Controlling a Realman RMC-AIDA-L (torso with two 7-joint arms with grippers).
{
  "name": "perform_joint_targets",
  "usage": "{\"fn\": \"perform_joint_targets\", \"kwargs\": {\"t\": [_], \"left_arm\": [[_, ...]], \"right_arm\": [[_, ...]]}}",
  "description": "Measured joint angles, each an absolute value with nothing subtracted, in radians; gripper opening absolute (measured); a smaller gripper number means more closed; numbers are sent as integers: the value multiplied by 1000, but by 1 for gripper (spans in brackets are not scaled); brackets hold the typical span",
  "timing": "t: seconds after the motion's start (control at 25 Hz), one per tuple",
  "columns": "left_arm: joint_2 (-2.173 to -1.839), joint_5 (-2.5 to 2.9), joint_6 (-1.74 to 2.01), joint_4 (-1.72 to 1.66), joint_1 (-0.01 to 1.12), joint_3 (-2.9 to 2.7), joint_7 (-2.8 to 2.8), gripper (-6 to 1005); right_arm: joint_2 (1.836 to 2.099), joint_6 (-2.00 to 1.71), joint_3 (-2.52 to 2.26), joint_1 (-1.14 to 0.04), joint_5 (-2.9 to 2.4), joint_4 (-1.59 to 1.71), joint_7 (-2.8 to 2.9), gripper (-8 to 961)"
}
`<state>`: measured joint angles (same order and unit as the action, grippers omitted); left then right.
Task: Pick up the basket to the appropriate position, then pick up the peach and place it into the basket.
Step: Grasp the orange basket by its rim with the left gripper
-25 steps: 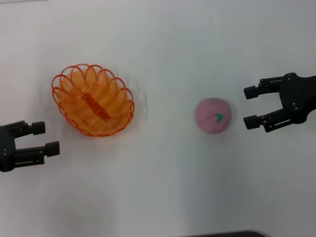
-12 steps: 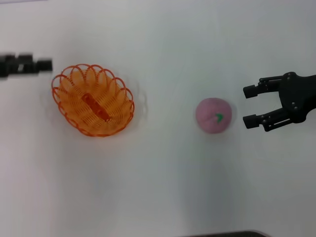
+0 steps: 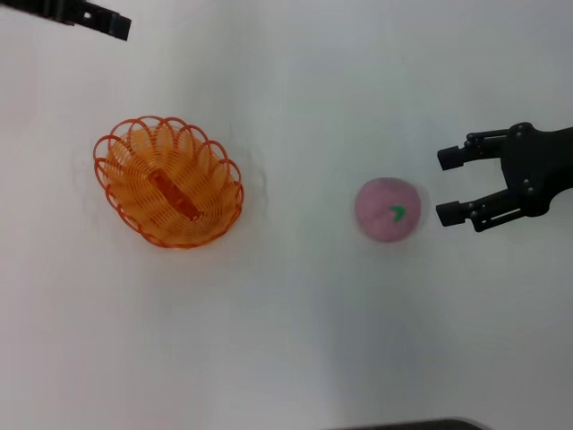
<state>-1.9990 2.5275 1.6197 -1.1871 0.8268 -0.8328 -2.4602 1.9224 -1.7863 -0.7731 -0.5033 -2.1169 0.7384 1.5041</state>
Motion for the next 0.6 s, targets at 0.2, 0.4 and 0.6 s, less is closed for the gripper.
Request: {"fn": "perform_joint_targets", "kwargs": {"t": [0.2,0.4,0.6], "left_arm": [[-2018,2739,1561,-1104,937,-935,-2550,869],[-2037,2851,1467,-946,1002,-1037,-2576,868],[-2042,2854,1353,-836,1009,-1169,-2584,851]], "right_arm": [[1923,-1785,-773,-508,-2117,739,1503,947],[1926,-1775,-773,-511,-2117,739,1503,946],[1928,-1773,-773,-514,-2117,739,1503,946]]}}
